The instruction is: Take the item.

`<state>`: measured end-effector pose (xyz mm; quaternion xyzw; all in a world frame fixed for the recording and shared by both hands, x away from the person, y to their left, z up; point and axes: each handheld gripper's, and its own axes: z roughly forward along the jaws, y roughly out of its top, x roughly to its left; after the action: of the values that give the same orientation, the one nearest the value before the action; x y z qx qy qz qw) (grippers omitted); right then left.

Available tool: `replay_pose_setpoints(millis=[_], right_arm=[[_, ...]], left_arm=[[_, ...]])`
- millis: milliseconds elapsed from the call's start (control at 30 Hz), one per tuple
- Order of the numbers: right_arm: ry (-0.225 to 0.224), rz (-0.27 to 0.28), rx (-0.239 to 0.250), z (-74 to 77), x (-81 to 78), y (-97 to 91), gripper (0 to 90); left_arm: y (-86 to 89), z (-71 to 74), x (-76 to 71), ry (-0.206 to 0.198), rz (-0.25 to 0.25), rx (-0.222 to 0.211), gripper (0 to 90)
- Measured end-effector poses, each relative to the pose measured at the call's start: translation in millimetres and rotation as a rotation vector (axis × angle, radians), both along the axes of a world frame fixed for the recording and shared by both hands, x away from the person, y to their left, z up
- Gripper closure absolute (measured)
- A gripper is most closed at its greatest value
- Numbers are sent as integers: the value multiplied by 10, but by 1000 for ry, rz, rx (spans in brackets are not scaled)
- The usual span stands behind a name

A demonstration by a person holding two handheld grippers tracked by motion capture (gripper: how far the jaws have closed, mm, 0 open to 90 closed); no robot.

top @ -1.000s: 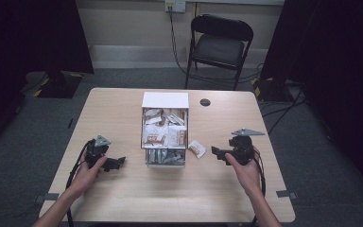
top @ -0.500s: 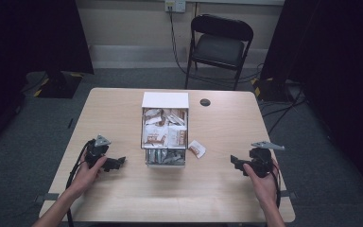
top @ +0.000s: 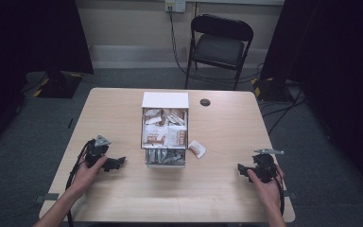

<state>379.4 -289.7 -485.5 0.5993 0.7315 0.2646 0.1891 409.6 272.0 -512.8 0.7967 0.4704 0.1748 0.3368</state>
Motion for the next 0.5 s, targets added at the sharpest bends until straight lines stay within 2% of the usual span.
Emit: replay_pose_setpoints(millis=[67, 100, 200, 267, 300, 500], right_arm=[[1, 0, 5, -26, -7, 5, 146], [-9, -8, -4, -35, -15, 13, 145], [-38, -41, 10, -58, -36, 22, 142], [-55, -22, -39, -83, -56, 58, 132], [-70, -20, -44, -103, -70, 74, 115], [-113, -7, -37, -152, -91, 80, 69]], left_arm=[[0, 0, 0, 0, 0, 0, 0], [0, 0, 0, 0, 0, 0, 0], [2, 1, 0, 1, -3, 3, 0], [3, 1, 0, 1, -3, 3, 0], [0, 0, 0, 0, 0, 0, 0], [-1, -1, -1, -1, 1, 0, 0]])
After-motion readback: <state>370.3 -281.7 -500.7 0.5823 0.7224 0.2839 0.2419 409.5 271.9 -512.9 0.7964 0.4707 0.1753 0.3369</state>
